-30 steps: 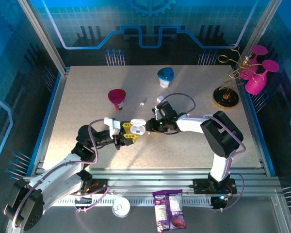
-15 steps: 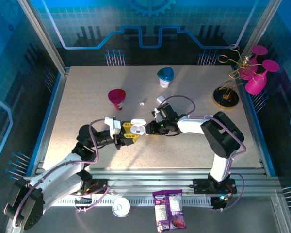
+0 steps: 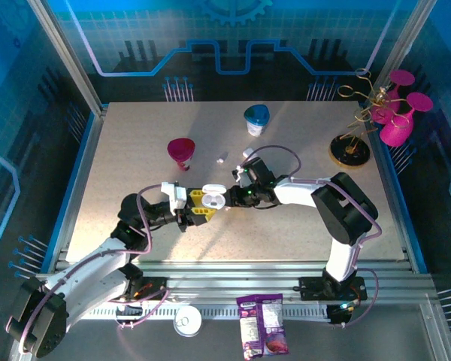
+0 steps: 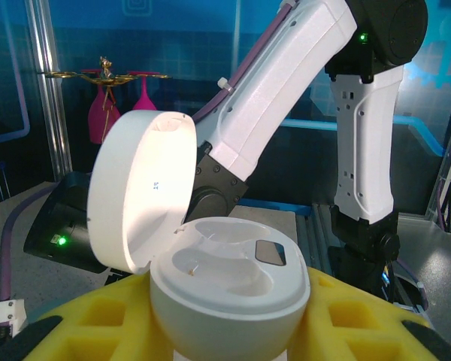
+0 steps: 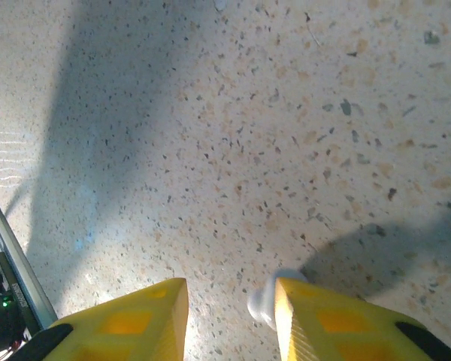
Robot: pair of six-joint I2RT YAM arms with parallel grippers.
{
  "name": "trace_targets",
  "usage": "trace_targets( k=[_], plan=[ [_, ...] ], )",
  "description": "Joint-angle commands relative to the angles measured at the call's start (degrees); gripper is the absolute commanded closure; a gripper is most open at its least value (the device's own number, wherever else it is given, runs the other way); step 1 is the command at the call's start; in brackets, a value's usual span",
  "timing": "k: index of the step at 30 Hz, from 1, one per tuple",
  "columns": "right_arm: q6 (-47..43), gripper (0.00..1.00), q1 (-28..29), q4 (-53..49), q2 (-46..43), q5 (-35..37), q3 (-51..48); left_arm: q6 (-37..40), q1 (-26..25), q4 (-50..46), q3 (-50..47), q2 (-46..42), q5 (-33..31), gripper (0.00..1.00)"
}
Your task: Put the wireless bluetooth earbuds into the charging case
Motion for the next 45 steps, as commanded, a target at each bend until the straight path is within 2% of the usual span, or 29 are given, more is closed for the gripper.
trace_targets(
  k=[1,14,22,27,45],
  plan=[
    [-0.6,0.65,0.8,-0.4,1.8,-1.0,1.9,0.6,0.2,1.7,-0.6,-0.8,-0.6,0.75],
    [-2.3,0.59,1.1,-0.5,-3.6,2.6,-0.7,0.9,0.2,1.7,-1.0,-1.0,-0.8,0.75],
    [-6.1,0.52,0.6,-3.1,1.1,-0.6,3.1,0.1,0.3,2.7,-0.9,-0.5,-0.5,0.75],
    [-7.8,0.53,0.6,-4.7,2.9,-1.8,4.4,0.1,0.2,1.6,-0.9,-1.2,-0.6,0.75],
    [-13.2,0.56,1.4,-8.9,0.0,-4.6,1.1,0.4,0.2,1.5,-0.1,-0.6,-0.3,0.75]
  ],
)
